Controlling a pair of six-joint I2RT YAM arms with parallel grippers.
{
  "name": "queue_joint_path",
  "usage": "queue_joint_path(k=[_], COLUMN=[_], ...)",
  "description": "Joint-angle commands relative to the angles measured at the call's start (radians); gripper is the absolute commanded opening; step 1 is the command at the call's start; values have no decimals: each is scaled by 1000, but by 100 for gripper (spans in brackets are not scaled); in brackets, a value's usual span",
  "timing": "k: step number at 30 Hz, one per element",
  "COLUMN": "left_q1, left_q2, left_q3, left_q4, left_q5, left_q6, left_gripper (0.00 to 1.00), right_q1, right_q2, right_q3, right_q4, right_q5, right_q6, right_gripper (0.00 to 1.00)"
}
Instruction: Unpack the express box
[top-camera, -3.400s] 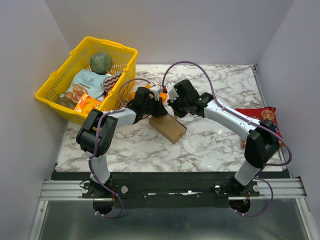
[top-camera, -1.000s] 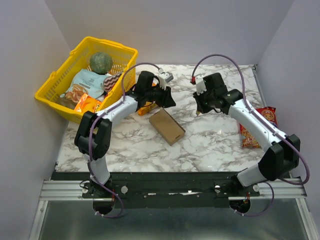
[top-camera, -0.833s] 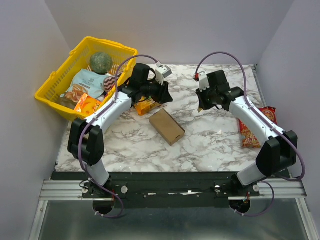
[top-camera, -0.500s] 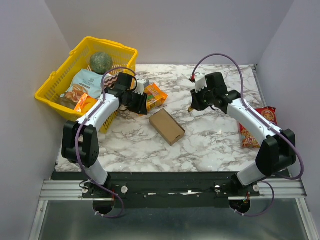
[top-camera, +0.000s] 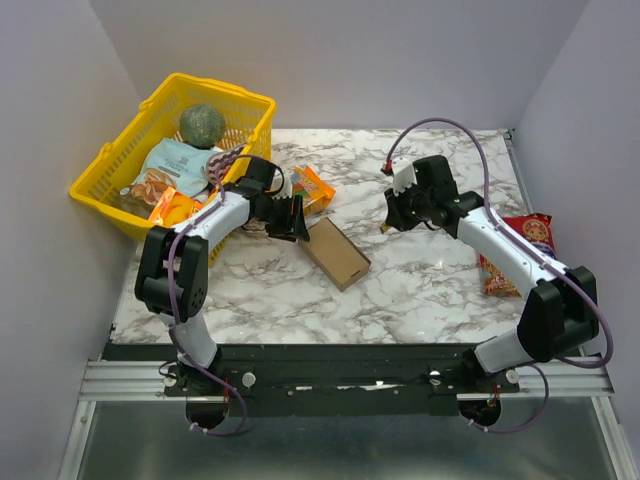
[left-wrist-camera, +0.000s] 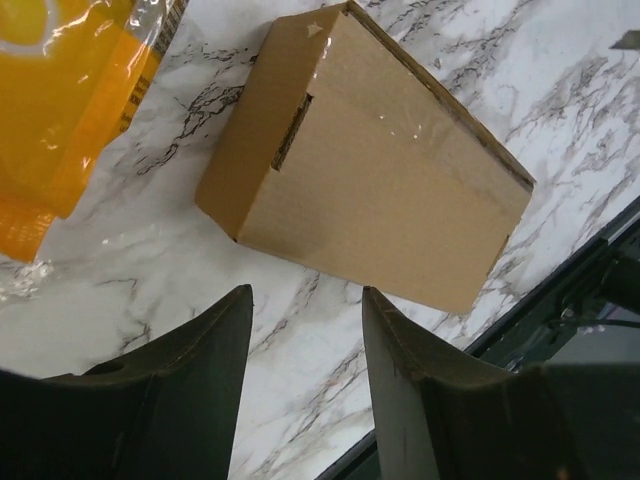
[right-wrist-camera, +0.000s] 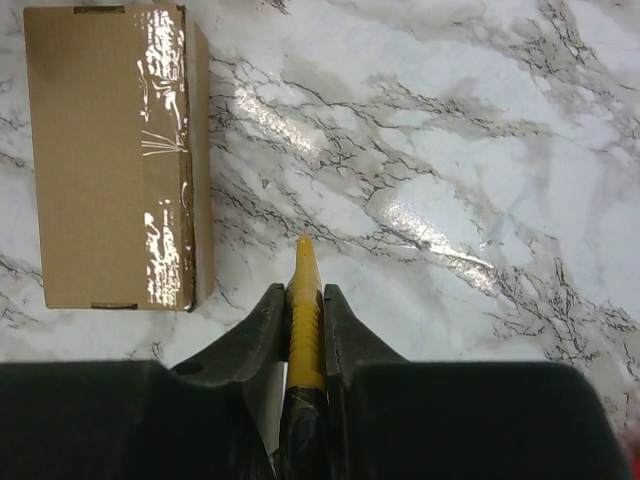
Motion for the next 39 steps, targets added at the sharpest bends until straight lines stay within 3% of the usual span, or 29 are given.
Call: queue_joint_path(k=[1, 7, 13, 20, 23, 28, 31, 39], left_q1=[-31, -97, -102, -57, -27, 26, 35, 35], left_q2=[74, 126, 137, 100, 105, 106, 100, 114], left_q3=[31, 39, -18, -78, -75, -135, -181, -221], left_q4=[53, 30, 30, 91, 85, 136, 186, 226], left_q5=[34, -31, -67, 24, 51, 163, 261, 228], left_q6=[-101, -98, -46, -6, 20, 82, 143, 148], left_gripper=[57, 54, 41, 26, 14, 6, 4, 5], right_q1=[4, 4, 4, 4, 4, 4, 4, 4], right_q2=[-49, -106, -149, -168, -165, -165, -163, -143], right_q3=[-64, -148, -185, -203, -211, -193, -187, -176], right_q4=[43, 69, 67, 66, 66, 58, 58, 47], right_q5=[21, 21, 19, 5, -6, 1, 4, -12], right_q6=[-20, -17, -16, -20, -17, -30, -36, -29], right_gripper=[0, 1, 0, 0, 0, 0, 0, 1])
